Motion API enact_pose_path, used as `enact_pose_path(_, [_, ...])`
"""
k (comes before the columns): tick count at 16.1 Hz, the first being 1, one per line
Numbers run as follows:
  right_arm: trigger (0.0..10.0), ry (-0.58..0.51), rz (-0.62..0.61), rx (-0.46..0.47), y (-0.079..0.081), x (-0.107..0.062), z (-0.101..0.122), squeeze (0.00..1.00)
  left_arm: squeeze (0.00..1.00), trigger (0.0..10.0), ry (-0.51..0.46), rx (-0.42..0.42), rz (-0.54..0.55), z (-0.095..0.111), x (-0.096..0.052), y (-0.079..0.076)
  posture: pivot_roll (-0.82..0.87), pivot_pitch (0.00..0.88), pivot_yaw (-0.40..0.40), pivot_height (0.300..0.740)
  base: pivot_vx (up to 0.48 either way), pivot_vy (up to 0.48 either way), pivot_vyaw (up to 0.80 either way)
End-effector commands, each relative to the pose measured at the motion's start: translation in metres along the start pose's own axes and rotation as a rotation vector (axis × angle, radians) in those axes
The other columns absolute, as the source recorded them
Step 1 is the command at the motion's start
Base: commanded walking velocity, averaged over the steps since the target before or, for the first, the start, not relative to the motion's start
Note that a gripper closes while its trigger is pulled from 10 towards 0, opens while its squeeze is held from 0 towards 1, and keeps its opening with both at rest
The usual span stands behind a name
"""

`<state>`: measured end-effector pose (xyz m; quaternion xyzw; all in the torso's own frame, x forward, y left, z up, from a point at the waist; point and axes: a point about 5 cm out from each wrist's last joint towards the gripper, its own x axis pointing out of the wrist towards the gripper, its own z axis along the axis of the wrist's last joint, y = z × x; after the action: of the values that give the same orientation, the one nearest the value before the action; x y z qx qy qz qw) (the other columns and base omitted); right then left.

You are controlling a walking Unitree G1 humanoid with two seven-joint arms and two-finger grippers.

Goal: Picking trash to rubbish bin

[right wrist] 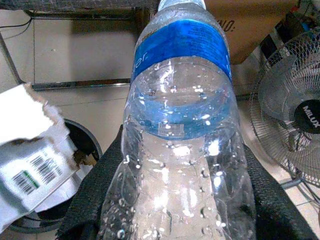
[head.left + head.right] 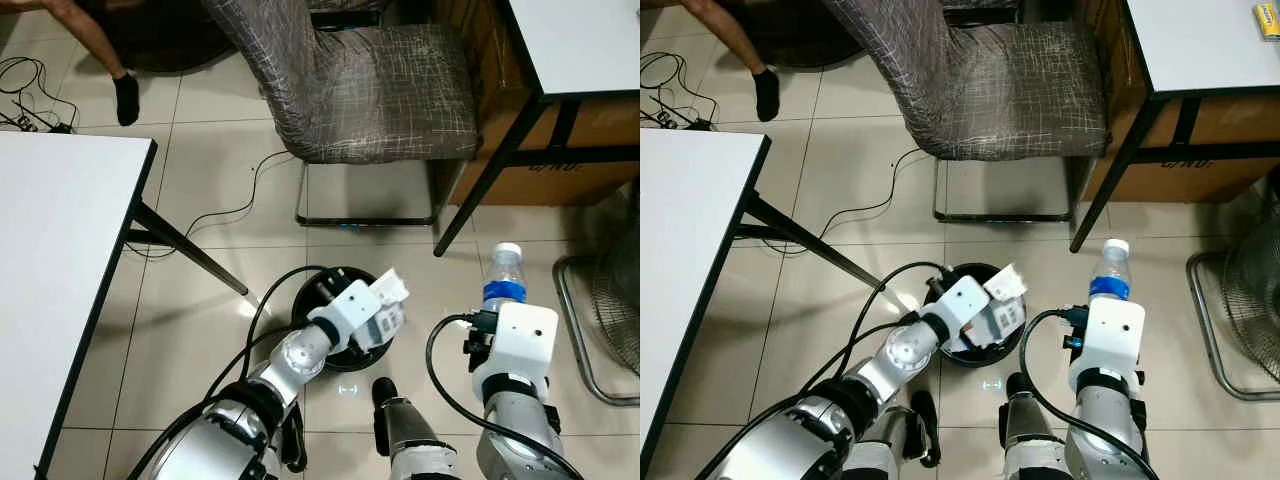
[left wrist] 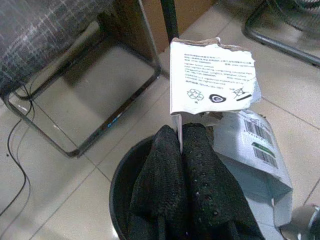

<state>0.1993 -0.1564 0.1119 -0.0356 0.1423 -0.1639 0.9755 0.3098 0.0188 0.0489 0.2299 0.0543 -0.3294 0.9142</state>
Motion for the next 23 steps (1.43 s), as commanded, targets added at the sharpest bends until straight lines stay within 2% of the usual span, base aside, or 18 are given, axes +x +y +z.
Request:
enact_pose_path(1, [10.0, 0.052, -0.002, 0.069, 0.006, -0.008, -0.005, 0.00, 0.00, 10.0, 0.023, -0.027, 0.005, -0.007, -0.003, -0.005, -0.14, 0.366, 0.097, 0.740, 0.000, 0.000, 0.00])
enact_pose_path(4, [10.0, 0.049, -0.002, 0.062, 0.006, -0.008, -0.004, 0.00, 0.00, 10.0, -0.020, -0.058, 0.050, 0.006, 0.003, -0.001, -0.14, 0.371, 0.096, 0.740, 0.000, 0.000, 0.00])
enact_pose_path(6, [10.0, 0.049, -0.001, 0.060, 0.006, -0.009, -0.004, 0.00, 0.00, 10.0, -0.038, -0.049, 0.078, 0.012, 0.005, 0.002, -0.14, 0.372, 0.095, 0.740, 0.000, 0.000, 0.00])
enact_pose_path(14, [10.0, 0.044, 0.013, 0.049, 0.009, -0.008, -0.003, 0.00, 0.00, 10.0, 0.007, -0.032, 0.175, 0.008, 0.004, 0.027, -0.14, 0.375, 0.090, 0.740, 0.000, 0.000, 0.00])
enact_pose_path(20, [10.0, 0.042, 0.016, 0.044, 0.008, -0.008, -0.003, 0.00, 0.00, 10.0, 0.024, -0.024, 0.186, 0.004, 0.003, 0.030, -0.14, 0.374, 0.090, 0.740, 0.000, 0.000, 0.00])
enact_pose_path(21, [10.0, 0.042, 0.016, 0.044, 0.008, -0.008, -0.003, 0.00, 0.88, 10.0, 0.026, -0.051, 0.180, 0.004, 0.003, 0.030, -0.14, 0.374, 0.090, 0.740, 0.000, 0.000, 0.00])
enact_pose_path(22, [10.0, 0.042, 0.016, 0.043, 0.008, -0.008, -0.003, 0.00, 1.00, 10.0, 0.026, -0.053, 0.182, 0.004, 0.002, 0.031, -0.14, 0.373, 0.089, 0.740, 0.000, 0.000, 0.00])
enact_pose_path(23, [10.0, 0.042, 0.017, 0.041, 0.008, -0.009, -0.003, 0.00, 1.00, 10.0, 0.028, -0.047, 0.192, 0.003, 0.002, 0.033, -0.14, 0.373, 0.090, 0.740, 0.000, 0.000, 0.00])
